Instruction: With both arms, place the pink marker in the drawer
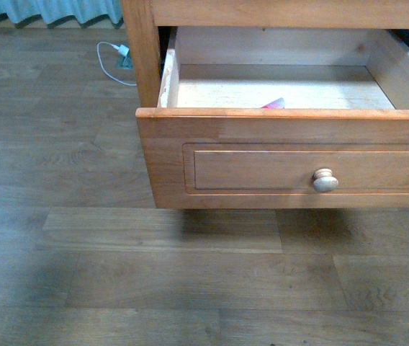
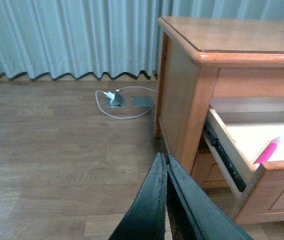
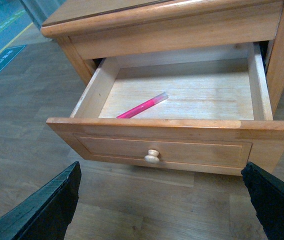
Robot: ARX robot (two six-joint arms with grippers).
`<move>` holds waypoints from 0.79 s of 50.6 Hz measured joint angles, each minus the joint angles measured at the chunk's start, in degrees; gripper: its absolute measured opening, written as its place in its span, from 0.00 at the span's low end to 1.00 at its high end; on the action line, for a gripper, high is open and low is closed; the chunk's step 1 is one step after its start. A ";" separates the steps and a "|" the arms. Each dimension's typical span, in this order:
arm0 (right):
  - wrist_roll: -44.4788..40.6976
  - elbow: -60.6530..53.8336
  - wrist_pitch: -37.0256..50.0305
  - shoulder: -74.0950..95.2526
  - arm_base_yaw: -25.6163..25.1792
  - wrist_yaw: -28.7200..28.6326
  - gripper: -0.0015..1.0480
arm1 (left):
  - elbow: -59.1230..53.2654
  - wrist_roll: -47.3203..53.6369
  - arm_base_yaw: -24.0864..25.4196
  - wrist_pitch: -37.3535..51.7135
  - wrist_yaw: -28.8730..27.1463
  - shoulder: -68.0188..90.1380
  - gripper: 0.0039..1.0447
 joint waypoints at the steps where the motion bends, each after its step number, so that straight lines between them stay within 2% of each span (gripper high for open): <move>1: 0.02 0.00 0.00 0.00 0.00 0.00 0.92 | -0.09 0.00 0.37 -0.11 0.20 -0.20 0.04; 5: 0.00 0.00 0.00 0.00 0.00 0.00 0.92 | -0.59 -0.02 2.08 -0.94 0.20 -1.68 0.04; 31: 0.02 -0.02 0.00 0.00 0.00 0.00 0.92 | -2.51 0.11 2.23 -6.23 0.74 -10.43 0.04; 36: 0.00 -0.04 0.00 0.00 0.00 0.00 0.92 | -2.49 0.15 2.23 -14.91 0.79 -17.20 0.04; 40: 0.00 -0.04 0.00 0.00 0.00 0.00 0.92 | -2.49 0.15 2.23 -16.26 0.76 -20.11 0.04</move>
